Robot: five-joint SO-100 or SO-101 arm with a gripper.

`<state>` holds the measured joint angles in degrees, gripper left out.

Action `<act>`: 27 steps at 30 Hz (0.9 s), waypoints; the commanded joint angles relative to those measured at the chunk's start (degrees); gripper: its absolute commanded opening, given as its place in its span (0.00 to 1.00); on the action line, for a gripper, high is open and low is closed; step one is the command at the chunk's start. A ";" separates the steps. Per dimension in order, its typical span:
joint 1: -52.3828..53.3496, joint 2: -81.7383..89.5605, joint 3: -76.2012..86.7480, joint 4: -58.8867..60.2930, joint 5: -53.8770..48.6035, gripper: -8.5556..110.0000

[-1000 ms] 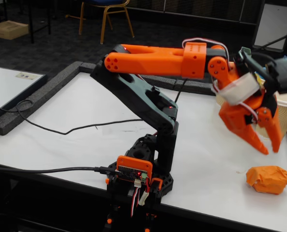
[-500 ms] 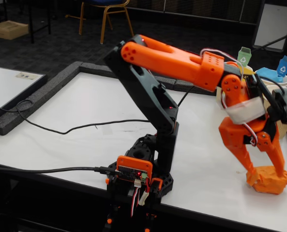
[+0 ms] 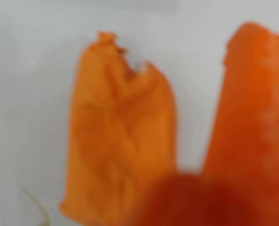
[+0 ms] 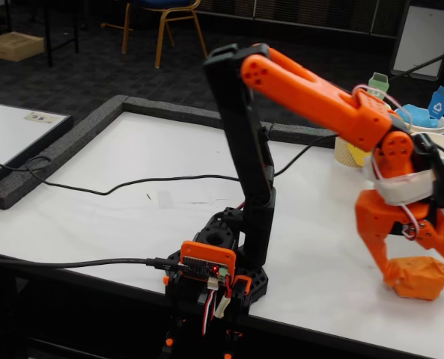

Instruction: Sort rubbish by color.

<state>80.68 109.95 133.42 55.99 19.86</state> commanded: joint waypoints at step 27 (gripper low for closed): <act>-4.04 -16.35 -17.58 -10.11 -0.26 0.07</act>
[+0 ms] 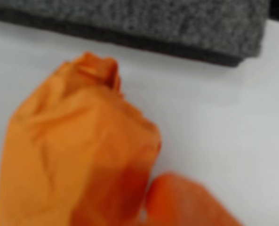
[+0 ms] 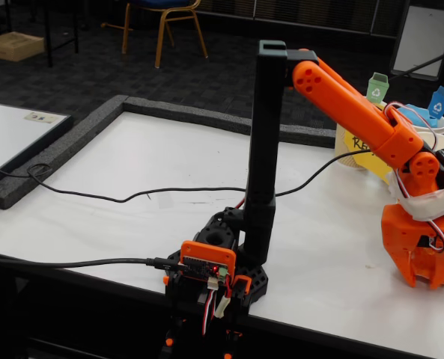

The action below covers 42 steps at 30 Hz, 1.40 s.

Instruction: Sort rubbish by color.

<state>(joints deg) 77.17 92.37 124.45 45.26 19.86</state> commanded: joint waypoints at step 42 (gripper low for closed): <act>0.97 27.16 -17.05 30.50 0.09 0.19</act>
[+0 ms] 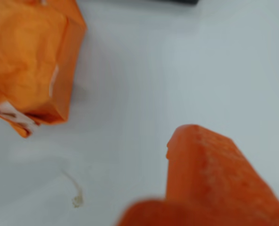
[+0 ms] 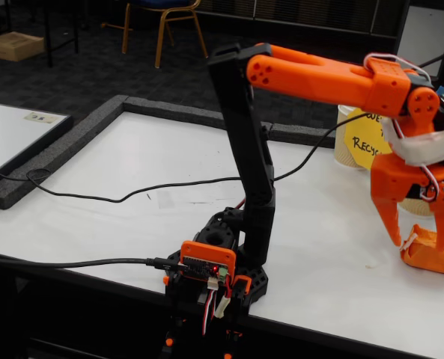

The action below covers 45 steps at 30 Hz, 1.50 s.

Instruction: Sort rubbish by color.

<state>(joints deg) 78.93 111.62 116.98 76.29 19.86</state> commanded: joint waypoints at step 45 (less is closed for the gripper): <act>-16.00 -36.12 -29.27 -9.23 -0.26 0.26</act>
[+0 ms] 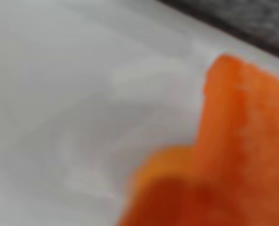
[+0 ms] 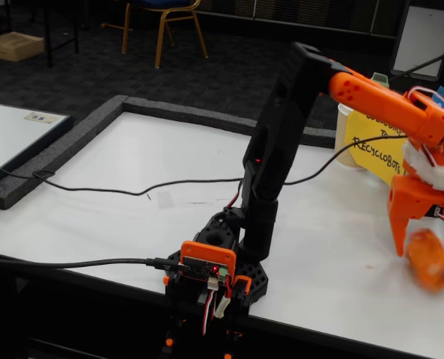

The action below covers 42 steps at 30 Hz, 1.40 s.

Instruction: Sort rubbish by color.

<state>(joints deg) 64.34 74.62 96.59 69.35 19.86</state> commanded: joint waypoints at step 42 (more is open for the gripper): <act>12.83 13.36 -10.81 7.73 -0.26 0.27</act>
<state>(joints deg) 75.67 77.70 87.01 76.99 19.86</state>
